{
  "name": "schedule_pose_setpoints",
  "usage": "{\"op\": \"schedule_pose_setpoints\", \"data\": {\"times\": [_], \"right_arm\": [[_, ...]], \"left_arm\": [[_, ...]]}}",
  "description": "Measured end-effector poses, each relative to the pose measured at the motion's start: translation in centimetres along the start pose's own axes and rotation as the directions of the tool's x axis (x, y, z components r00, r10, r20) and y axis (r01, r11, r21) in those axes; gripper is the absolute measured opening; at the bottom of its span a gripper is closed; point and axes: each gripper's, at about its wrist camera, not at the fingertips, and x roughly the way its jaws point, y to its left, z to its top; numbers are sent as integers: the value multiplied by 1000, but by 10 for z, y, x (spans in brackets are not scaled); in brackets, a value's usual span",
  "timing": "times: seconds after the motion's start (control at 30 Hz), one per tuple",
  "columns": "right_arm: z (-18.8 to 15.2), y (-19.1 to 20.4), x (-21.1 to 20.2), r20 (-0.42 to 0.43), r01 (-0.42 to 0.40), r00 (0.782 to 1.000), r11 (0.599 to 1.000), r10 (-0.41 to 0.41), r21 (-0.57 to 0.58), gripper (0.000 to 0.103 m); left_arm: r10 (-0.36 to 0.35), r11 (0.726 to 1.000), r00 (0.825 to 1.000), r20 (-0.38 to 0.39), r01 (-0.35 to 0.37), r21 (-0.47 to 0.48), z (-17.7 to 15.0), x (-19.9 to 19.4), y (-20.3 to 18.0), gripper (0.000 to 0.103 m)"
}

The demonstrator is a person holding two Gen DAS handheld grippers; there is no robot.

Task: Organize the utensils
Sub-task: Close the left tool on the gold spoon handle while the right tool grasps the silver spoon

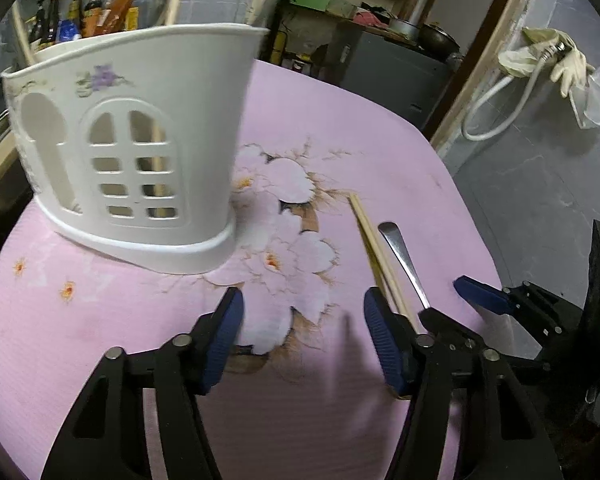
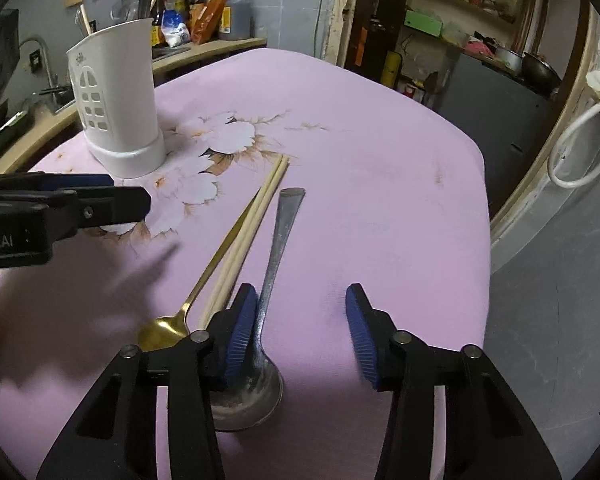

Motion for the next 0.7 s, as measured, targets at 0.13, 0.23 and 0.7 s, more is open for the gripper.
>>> {"op": "schedule_pose_setpoints", "data": {"times": [0.13, 0.23, 0.7], "right_arm": [[-1, -11, -3, 8, -6, 1000, 999, 6, 46, 28], [-2, -12, -5, 16, -7, 1000, 999, 6, 53, 25], [-7, -22, -7, 27, -47, 999, 992, 44, 119, 23]], "left_arm": [[-22, 998, 999, -44, 24, 53, 1, 11, -14, 46], [-12, 994, 996, -83, 21, 103, 1, 22, -26, 36], [14, 983, 990, -141, 13, 182, 13, 49, -44, 26]]}}
